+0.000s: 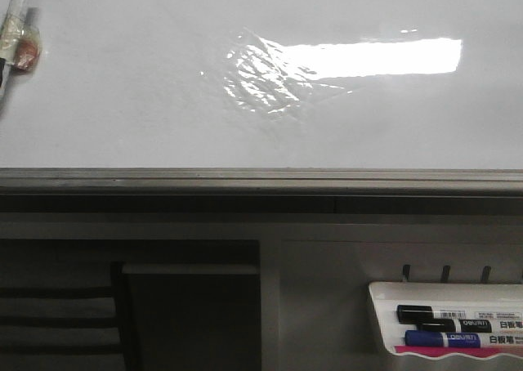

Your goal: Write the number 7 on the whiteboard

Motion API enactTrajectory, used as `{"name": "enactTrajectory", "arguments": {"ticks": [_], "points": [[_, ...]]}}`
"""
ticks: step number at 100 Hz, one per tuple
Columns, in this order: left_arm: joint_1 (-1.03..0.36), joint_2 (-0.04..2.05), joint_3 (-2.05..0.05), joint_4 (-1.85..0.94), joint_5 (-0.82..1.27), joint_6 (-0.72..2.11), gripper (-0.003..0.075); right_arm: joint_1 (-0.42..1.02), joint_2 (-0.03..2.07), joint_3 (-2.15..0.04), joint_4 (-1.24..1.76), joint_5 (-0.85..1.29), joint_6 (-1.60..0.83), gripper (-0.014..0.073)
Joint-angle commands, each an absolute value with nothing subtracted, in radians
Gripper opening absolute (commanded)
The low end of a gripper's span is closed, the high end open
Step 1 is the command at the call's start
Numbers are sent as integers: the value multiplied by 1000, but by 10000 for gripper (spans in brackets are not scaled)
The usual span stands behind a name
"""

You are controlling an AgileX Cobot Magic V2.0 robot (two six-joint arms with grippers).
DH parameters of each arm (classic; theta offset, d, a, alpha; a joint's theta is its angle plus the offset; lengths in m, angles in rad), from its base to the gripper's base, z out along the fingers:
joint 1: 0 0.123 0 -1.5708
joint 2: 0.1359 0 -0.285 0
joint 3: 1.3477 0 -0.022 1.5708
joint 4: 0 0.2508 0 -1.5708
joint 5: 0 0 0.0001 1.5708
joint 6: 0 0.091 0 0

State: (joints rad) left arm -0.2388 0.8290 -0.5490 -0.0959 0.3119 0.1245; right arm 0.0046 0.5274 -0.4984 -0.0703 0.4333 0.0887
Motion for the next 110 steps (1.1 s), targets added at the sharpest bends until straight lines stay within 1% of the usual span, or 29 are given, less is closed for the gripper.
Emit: {"name": "enactTrajectory", "arguments": {"ticks": [1, 12, 34, 41, 54, 71, 110], "points": [[-257, 897, -587, -116, 173, 128, 615, 2, 538, -533, -70, 354, 84, 649], [-257, 992, -602, -130, 105, 128, 615, 2, 538, -533, -70, 354, 84, 649], [-257, 1156, -697, -119, 73, 128, 609, 2, 538, -533, -70, 354, 84, 649], [-257, 1201, -727, -110, 70, 128, 573, 2, 538, -533, -70, 354, 84, 649], [-257, 1269, -761, -97, 63, 128, 464, 2, 538, -533, -70, 354, 84, 649], [-257, 1313, -777, -97, 40, 128, 362, 2, 538, -533, -70, 354, 84, 649], [-257, 1330, -777, -97, 11, 128, 181, 2, 538, -533, -70, 354, 84, 649]]}}
